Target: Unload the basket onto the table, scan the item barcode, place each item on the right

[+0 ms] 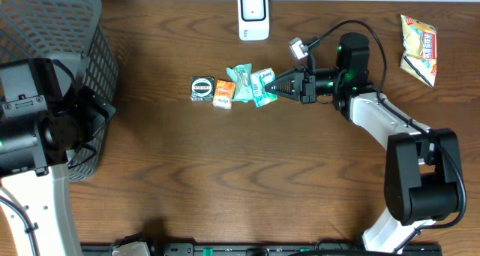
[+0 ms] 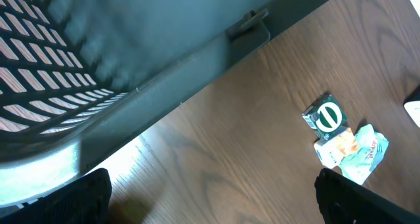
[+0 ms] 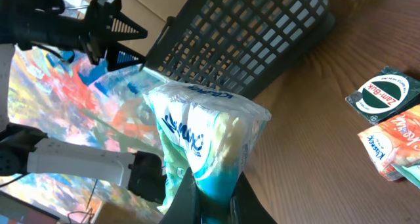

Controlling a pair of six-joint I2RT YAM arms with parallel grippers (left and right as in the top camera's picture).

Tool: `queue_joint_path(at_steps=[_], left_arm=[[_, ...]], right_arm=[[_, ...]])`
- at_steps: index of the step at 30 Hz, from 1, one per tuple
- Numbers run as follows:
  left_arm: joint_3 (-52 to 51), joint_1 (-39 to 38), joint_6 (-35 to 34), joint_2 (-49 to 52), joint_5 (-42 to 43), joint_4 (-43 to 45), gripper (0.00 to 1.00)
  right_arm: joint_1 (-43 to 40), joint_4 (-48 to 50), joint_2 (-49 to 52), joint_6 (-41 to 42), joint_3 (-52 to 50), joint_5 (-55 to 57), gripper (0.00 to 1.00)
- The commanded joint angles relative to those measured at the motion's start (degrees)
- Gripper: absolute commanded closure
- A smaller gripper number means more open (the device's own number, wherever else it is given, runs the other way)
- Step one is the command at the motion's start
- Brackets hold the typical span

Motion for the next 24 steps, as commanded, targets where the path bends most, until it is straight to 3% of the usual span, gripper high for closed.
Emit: queue_joint_path(at_steps=[1,8,15,20,24], left_arm=[[0.6,0.3,-0.2,-0.3,-0.3,-0.2,0.03],[0.6,0.3,-0.2,-0.3,-0.3,-0.2,0.02],[0.6,0.3,-0.2,-0.3,-0.3,-0.2,0.02],[0.6,0.3,-0.2,-0.3,-0.3,-0.2,0.02],[0.6,0.3,-0.2,-0.3,-0.3,-0.2,0.02]], right_arm=[[0.8,-0.1,-1.0,0.4,0.0,1.3,0.99],[2.0,-5.7,-1.0,-1.2,0.0,10.6,0.99],[6.3,-18.4,-1.0,-6.7,0.0,34.4,0.99],[6.6,-18.8,-1.0,-7.0,0.0,36.4,0.99],[6.9,-24.2,-1.0,-8.7,1.4,45.7,0.99]])
